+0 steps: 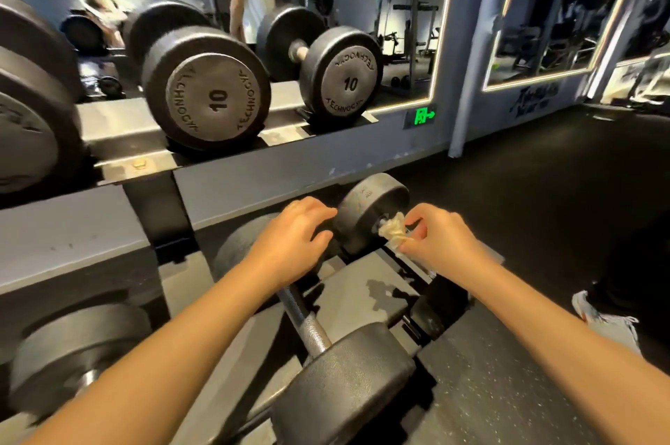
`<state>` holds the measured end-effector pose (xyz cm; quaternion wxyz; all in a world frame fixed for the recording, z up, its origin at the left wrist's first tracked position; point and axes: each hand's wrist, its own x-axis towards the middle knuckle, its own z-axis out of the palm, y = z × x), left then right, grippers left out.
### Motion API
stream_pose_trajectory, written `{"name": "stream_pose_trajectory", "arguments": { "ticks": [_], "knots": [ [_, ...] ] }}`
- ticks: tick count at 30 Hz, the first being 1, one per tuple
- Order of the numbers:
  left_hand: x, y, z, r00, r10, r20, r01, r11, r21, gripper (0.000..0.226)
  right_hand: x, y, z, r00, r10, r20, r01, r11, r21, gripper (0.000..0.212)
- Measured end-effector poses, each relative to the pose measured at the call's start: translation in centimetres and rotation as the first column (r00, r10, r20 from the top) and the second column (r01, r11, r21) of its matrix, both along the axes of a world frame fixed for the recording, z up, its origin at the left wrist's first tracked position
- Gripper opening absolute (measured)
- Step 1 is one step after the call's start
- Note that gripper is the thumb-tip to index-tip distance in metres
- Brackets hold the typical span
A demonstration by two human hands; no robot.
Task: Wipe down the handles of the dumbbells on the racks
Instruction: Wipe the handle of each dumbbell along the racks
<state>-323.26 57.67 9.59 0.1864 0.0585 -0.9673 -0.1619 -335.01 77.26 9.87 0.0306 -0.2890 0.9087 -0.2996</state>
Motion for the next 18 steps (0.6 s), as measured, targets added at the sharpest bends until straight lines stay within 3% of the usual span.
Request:
{"name": "stream_pose_trajectory", "arguments": {
  "ticks": [9, 13, 18],
  "knots": [
    [11.6, -3.2, 7.7, 0.972, 0.236, -0.019, -0.234, 0.946, -0.225, 0.04, 8.1, -3.1, 5.2, 0.967, 0.251, 0.047, -0.238, 0.954, -0.181, 0.034],
    [14.1, -5.9, 11.4, 0.956, 0.269, -0.115, -0.293, 0.868, -0.4, 0.037, 9.7, -5.5, 7.4, 0.95, 0.312, 0.006, -0.303, 0.926, -0.227, 0.025],
    [15.8, -11.3, 16.0, 0.885, 0.379, -0.27, -0.462, 0.785, -0.412, 0.036, 10.8, -11.3, 10.8, 0.918, 0.383, -0.106, -0.394, 0.847, -0.357, 0.014]
  ]
}}
